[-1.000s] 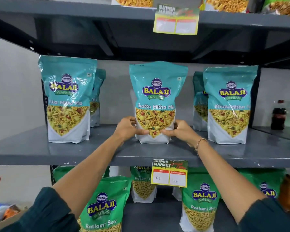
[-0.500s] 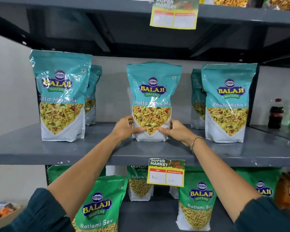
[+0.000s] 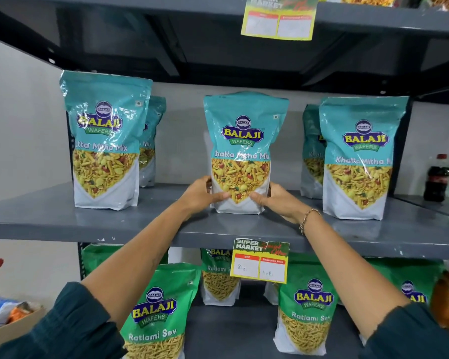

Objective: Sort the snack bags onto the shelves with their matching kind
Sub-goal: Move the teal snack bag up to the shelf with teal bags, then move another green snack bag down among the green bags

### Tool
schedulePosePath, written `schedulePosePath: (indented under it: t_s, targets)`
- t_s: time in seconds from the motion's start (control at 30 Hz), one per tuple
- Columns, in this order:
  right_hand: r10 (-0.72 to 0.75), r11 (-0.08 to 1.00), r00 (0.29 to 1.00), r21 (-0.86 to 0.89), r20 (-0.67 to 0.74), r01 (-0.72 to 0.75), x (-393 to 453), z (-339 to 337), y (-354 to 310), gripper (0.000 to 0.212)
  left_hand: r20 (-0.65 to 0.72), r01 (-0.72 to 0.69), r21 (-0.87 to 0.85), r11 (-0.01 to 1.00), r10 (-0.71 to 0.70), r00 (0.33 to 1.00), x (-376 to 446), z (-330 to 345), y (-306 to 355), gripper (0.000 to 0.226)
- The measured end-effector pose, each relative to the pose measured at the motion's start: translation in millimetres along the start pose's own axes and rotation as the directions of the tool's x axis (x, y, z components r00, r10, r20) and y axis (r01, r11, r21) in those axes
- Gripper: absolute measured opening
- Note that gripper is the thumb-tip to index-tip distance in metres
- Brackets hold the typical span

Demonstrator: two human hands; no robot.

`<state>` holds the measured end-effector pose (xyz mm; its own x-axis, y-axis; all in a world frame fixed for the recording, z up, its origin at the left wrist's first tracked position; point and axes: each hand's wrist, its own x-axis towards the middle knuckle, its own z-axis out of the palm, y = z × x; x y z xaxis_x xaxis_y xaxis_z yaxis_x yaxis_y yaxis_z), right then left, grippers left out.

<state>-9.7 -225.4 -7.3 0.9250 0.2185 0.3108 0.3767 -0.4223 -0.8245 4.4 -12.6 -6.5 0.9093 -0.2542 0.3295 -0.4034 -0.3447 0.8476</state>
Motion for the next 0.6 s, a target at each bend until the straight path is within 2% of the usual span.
schedulePosePath:
  t_s: [0.07,0.1,0.17,0.23,0.3,0.4,0.5,0.6]
  targets:
    - [0.051,0.999,0.996,-0.012,-0.074,-0.052,-1,-1,0,0.063,0.007,0.016,-0.02,1.0,-0.016,1.0,-4,3,3,0.051]
    - [0.07,0.997,0.979,-0.03,-0.191,-0.077,-4,0,-2,0.068,-0.06,0.003,0.022,1.0,-0.001,0.998,-8,3,5,0.056]
    - [0.008,0.997,0.867,-0.065,-0.498,-0.047,-15,5,-9,0.05,-0.292,-0.042,0.127,0.991,0.078,0.953,-17,3,7,0.061]
    - [-0.099,0.995,0.771,-0.054,-0.629,0.083,-33,18,-24,0.025,-0.444,-0.12,0.14,0.983,0.17,0.88,-34,1,10,0.041]
    - [-0.175,0.977,0.754,-0.016,-0.633,0.213,-50,37,-39,0.012,-0.478,-0.198,0.113,0.974,0.228,0.848,-58,-2,13,0.021]
    - [-0.218,0.929,0.788,0.124,-0.576,0.348,-75,75,-56,0.003,-0.451,-0.314,0.033,0.949,0.295,0.843,-96,-8,9,0.015]
    - [-0.252,0.885,0.84,0.236,-0.481,0.401,-104,116,-60,0.008,-0.433,-0.355,-0.03,0.934,0.308,0.847,-131,-15,-9,0.015]
    - [-0.287,0.886,0.904,0.272,-0.318,0.377,-127,159,-40,0.007,-0.415,-0.346,-0.075,0.935,0.287,0.864,-164,-17,-38,0.012]
